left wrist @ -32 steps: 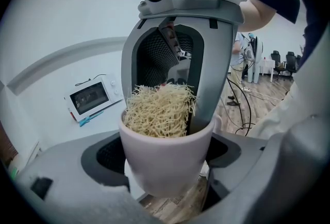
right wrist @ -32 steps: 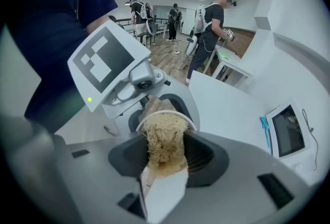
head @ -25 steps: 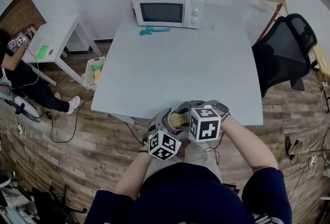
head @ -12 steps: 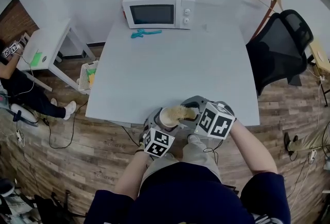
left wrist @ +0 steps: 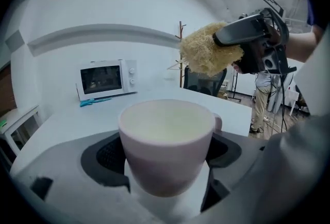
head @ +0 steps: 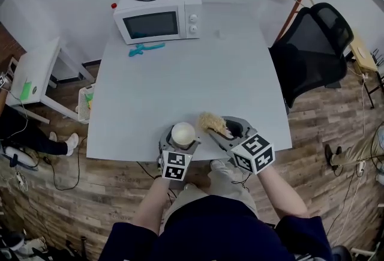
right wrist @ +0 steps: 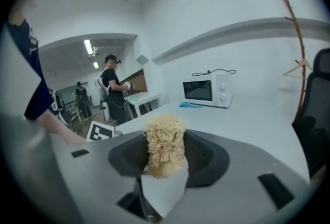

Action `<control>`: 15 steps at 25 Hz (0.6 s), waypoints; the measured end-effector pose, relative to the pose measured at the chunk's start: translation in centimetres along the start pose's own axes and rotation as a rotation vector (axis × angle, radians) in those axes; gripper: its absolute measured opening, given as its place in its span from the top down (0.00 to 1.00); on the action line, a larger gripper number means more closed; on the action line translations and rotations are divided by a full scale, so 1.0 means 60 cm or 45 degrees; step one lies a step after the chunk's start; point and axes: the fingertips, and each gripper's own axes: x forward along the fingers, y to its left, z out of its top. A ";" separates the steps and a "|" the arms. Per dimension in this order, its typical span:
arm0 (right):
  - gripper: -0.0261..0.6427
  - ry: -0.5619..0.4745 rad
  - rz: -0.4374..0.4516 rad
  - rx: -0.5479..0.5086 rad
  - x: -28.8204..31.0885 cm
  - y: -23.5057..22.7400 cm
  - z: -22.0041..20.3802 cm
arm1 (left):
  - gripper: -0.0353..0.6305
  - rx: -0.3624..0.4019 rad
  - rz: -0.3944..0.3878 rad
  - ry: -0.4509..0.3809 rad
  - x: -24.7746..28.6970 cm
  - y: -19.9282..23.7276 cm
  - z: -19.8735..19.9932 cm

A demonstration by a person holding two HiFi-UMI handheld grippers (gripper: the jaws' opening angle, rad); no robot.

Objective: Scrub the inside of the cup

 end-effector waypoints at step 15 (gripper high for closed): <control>0.69 -0.108 -0.170 0.350 -0.011 -0.069 -0.054 | 0.30 -0.066 0.055 -0.015 0.128 0.049 0.023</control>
